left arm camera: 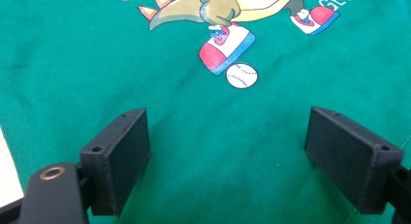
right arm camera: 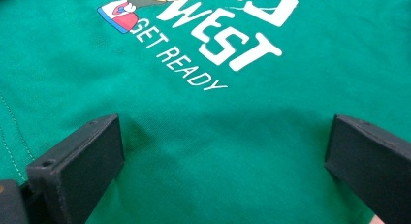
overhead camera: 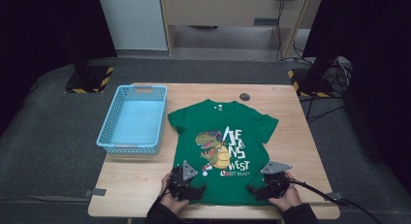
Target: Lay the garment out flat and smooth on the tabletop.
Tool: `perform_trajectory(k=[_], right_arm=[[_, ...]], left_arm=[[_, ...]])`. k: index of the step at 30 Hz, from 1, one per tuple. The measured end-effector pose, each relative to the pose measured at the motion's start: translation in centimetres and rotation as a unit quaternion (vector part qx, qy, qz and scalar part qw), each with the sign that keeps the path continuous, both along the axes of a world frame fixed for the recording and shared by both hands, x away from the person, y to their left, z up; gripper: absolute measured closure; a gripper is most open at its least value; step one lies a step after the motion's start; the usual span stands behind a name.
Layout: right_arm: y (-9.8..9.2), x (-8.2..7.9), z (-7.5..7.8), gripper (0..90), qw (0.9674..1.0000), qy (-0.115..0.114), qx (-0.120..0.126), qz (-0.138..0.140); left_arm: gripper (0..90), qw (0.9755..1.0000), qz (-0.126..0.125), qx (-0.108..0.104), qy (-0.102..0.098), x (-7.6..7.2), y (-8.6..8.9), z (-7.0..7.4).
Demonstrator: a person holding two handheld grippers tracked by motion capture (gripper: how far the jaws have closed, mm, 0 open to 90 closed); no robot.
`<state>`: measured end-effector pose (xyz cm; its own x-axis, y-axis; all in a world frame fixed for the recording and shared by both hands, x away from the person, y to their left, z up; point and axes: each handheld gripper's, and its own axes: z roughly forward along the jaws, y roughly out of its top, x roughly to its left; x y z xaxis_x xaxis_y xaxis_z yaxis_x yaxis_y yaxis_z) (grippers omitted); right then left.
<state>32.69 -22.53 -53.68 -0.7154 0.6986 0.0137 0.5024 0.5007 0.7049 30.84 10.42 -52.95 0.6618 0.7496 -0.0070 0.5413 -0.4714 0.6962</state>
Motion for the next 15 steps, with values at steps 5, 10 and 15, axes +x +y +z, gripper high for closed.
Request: perform_trajectory(k=[5, 10, 15], right_arm=[[0.2, 0.6, 0.0, 0.5, 1.0, 0.0, 0.002, 0.003], [0.9, 1.4, 0.1, 0.3, 0.9999, 0.005, -0.006, 0.008], [1.6, 2.3, 0.2, 0.4, 0.9998, 0.012, -0.013, 0.014]], left_arm=[[15.4, 1.0, 0.003, 0.001, 0.0, 0.2, 0.2, 0.0], [15.4, 0.9999, 0.013, 0.001, 0.001, 0.3, 0.5, 0.0], [15.5, 0.9998, 0.018, 0.002, 0.002, 0.5, 0.9, 0.1]])
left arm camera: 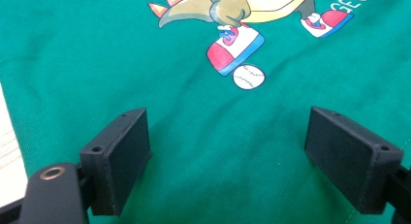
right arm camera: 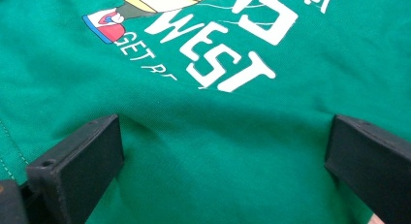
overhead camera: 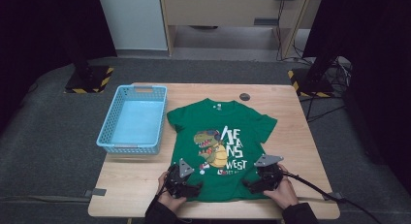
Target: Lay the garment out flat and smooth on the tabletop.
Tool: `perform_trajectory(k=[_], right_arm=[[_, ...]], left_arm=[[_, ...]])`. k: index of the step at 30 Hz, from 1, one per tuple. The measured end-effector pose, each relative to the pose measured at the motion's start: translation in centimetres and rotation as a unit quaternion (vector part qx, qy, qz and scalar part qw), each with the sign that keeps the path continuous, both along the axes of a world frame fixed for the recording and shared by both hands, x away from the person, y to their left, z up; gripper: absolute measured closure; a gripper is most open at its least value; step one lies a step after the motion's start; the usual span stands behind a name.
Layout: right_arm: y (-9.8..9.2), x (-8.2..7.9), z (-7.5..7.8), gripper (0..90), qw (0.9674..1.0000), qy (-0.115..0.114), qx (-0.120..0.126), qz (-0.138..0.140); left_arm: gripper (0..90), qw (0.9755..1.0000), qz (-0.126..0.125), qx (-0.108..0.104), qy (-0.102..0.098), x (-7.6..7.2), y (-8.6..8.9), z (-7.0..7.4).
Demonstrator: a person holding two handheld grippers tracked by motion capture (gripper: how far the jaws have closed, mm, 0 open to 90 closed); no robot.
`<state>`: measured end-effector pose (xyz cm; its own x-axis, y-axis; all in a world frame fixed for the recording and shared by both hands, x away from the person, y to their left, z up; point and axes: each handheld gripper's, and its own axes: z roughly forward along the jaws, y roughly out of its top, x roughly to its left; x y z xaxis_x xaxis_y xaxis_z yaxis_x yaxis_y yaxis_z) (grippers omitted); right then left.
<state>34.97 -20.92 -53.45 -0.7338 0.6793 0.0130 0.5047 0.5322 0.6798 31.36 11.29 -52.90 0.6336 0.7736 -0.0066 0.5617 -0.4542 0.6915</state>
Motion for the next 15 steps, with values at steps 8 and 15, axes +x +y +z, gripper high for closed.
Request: perform_trajectory(k=[8, 15], right_arm=[[-0.2, 0.3, 1.7, 5.5, 0.9998, -0.012, 0.009, -0.01], [-0.3, 4.1, 1.9, 4.6, 0.9979, -0.026, 0.012, -0.058]], left_arm=[[18.7, 0.9995, 0.007, -0.023, 0.022, 0.9, 0.8, 0.6], [18.5, 0.9995, 0.03, -0.002, 0.001, 1.8, 1.1, 0.9]])
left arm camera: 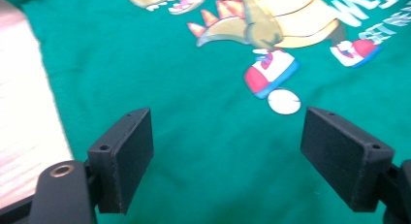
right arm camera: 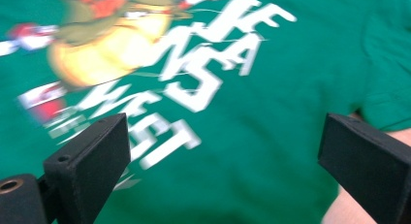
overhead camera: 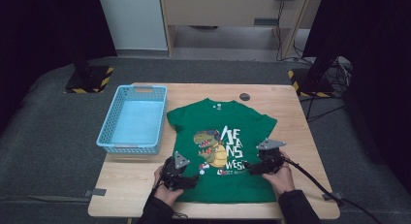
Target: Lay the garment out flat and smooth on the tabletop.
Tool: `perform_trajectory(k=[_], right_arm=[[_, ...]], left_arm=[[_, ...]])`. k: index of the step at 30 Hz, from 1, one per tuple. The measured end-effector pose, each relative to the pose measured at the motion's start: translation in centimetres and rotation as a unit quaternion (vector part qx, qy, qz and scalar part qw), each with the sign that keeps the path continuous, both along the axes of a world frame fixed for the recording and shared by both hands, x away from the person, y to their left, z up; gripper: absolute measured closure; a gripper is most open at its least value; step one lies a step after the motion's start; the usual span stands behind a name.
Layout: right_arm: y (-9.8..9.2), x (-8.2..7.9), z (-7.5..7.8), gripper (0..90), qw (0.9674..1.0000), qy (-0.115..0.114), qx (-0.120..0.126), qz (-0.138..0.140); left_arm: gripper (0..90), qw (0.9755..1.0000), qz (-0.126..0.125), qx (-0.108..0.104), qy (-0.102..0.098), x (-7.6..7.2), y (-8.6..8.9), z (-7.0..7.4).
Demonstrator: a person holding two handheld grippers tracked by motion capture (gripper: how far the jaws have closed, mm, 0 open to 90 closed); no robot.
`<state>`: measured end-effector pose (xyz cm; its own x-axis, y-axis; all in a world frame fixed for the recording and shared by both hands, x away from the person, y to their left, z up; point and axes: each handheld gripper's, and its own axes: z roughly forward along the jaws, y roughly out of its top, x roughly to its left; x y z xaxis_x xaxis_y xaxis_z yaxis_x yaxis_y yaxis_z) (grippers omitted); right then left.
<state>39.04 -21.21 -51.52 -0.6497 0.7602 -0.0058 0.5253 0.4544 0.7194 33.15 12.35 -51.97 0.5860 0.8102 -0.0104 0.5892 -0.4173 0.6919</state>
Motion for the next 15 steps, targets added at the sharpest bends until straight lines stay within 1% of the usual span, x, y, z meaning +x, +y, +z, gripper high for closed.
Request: perform_trajectory(k=[2, 4, 5, 7, 9, 10, 15], right_arm=[[0.1, 1.2, -0.5, 4.8, 0.9999, 0.01, -0.002, -0.013], [0.1, 1.9, -1.0, 5.6, 0.9997, 0.013, -0.009, -0.02], [0.1, 2.1, -1.1, 5.7, 0.9996, 0.015, -0.01, -0.02], [0.3, 2.4, -1.3, 5.8, 0.9996, 0.014, -0.015, -0.02], [0.4, 2.7, -1.7, 4.4, 0.9993, 0.019, -0.025, -0.021], [0.4, 2.8, -1.8, 4.5, 0.9994, 0.021, -0.019, -0.022], [0.9, 3.6, -1.9, 3.2, 0.9995, 0.023, -0.014, -0.016]], left_arm=[[18.4, 0.9999, 0.0, 0.012, 0.001, 0.1, 0.0, -0.2], [18.2, 0.9998, 0.001, 0.022, 0.002, 0.1, 0.0, -0.4], [18.2, 0.9997, 0.001, 0.024, 0.003, 0.1, 0.0, -0.4], [17.6, 0.9998, 0.002, 0.021, 0.006, 0.1, 0.1, -0.5], [17.6, 0.9998, 0.001, 0.02, 0.01, 0.1, 0.1, -0.5], [17.5, 0.9998, 0.001, 0.018, 0.013, 0.2, 0.2, -0.5], [17.2, 0.9998, 0.006, 0.016, 0.014, 0.3, 0.5, -0.6]])
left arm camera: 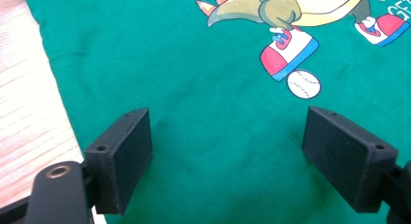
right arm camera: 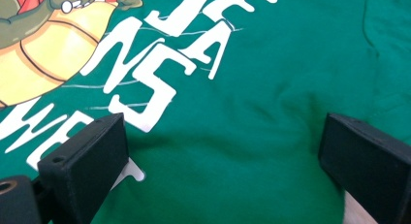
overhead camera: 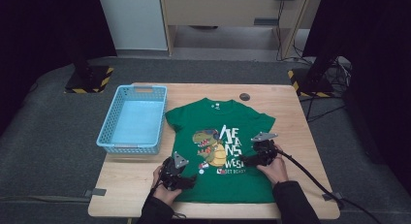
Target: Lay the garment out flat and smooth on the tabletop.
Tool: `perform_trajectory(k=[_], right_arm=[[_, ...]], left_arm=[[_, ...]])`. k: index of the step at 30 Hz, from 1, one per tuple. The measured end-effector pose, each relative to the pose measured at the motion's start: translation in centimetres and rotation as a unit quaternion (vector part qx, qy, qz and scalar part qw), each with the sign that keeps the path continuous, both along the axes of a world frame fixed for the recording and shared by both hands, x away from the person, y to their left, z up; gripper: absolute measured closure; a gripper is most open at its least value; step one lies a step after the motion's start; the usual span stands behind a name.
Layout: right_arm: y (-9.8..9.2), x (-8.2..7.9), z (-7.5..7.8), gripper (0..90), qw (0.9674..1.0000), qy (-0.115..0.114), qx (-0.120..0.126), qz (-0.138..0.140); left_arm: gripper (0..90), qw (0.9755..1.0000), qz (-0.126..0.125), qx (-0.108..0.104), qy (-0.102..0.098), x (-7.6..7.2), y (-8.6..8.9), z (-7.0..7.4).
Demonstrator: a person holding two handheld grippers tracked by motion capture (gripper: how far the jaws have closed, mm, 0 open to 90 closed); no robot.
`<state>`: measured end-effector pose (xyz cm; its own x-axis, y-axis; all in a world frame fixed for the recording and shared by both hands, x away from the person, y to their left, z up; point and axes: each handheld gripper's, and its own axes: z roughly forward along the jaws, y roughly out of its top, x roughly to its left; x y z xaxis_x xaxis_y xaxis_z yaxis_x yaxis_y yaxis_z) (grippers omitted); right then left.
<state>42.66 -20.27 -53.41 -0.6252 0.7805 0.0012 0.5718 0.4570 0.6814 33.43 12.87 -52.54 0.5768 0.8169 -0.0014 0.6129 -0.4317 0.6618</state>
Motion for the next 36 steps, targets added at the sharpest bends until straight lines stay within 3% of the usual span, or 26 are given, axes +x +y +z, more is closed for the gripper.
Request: perform_trajectory(k=[12, 18, 21, 26, 36], right_arm=[[0.7, 1.6, -0.2, 2.4, 1.0, -0.006, 0.005, -0.005], [0.7, 2.0, -0.2, 4.5, 0.9998, -0.007, 0.01, -0.017], [0.8, 1.8, -0.1, 5.2, 0.9996, -0.007, 0.008, -0.026], [1.2, 0.1, 0.7, 5.7, 0.9996, -0.016, 0.009, -0.022], [1.7, -4.2, 2.1, 3.0, 0.9998, -0.019, 0.012, 0.002]], left_arm=[[17.3, 0.9999, 0.014, -0.004, -0.003, 1.1, 1.1, -0.1], [17.9, 0.9999, 0.017, 0.0, -0.001, 1.0, 1.2, 0.0], [18.3, 0.9998, 0.019, -0.009, -0.003, 0.7, 1.3, 0.3], [18.3, 0.9993, 0.013, -0.033, -0.016, 0.1, 1.5, 1.2], [20.3, 0.9984, -0.001, -0.04, -0.041, -1.1, 2.7, 1.7]])
